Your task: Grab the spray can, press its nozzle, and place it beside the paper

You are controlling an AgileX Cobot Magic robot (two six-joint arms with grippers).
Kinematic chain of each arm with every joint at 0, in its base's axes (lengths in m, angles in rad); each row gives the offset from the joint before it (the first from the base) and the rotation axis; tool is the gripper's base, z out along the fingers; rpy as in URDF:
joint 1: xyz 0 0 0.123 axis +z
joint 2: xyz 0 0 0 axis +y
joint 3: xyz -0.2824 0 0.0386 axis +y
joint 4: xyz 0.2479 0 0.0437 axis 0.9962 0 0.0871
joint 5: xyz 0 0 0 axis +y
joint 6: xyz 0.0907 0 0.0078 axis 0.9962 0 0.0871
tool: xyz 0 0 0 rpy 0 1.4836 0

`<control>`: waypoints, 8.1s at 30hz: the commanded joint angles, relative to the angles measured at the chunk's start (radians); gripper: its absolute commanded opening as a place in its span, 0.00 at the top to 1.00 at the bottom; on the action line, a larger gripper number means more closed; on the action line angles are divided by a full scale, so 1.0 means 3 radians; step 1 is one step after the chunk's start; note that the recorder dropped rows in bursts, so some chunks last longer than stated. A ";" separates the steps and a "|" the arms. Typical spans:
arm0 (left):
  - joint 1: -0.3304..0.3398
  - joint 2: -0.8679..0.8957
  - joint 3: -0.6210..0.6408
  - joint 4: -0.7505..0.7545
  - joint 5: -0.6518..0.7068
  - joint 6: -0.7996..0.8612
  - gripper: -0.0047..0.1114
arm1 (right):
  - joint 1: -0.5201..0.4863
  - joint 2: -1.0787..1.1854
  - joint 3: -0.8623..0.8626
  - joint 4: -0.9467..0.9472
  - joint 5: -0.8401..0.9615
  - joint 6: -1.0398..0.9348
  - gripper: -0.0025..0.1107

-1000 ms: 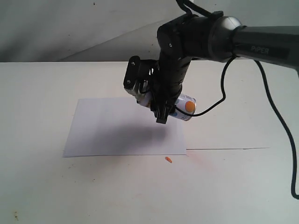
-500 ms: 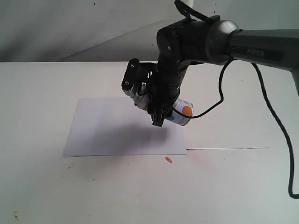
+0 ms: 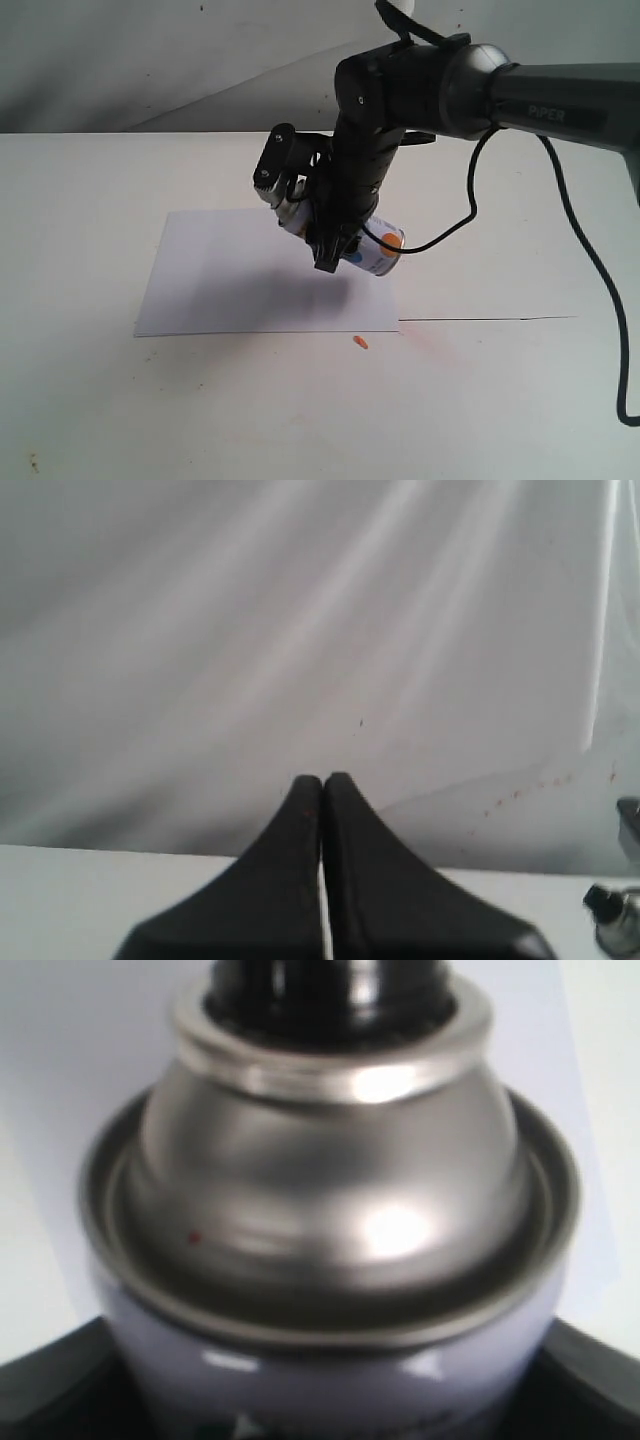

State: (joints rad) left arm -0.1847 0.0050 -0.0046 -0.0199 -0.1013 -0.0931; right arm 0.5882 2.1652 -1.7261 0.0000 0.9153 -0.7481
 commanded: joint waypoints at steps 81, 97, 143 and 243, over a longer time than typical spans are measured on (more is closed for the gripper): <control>-0.0236 0.7356 -0.5529 -0.3264 0.4408 0.1985 0.96 | -0.0002 0.0217 -0.0027 -0.0486 -0.0194 -0.0131 0.98; -0.0251 0.7560 -0.5529 -0.3337 0.4408 0.2081 0.96 | -0.0002 0.0217 -0.0027 -0.0471 -0.0187 -0.0131 0.98; -0.0391 0.7560 -0.5548 -0.3414 0.4334 0.2194 0.96 | -0.0002 0.0217 -0.0027 -0.0507 -0.0133 -0.0131 0.98; -0.0276 0.2289 -0.1274 -0.2343 0.0066 0.1808 0.96 | -0.1018 -0.0069 0.2563 0.0159 -0.5924 0.2459 0.98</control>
State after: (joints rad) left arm -0.2668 0.6960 -0.3878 -0.7221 -0.0864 0.4556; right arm 0.2977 2.1297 -0.9484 0.0462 -0.8226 -0.0228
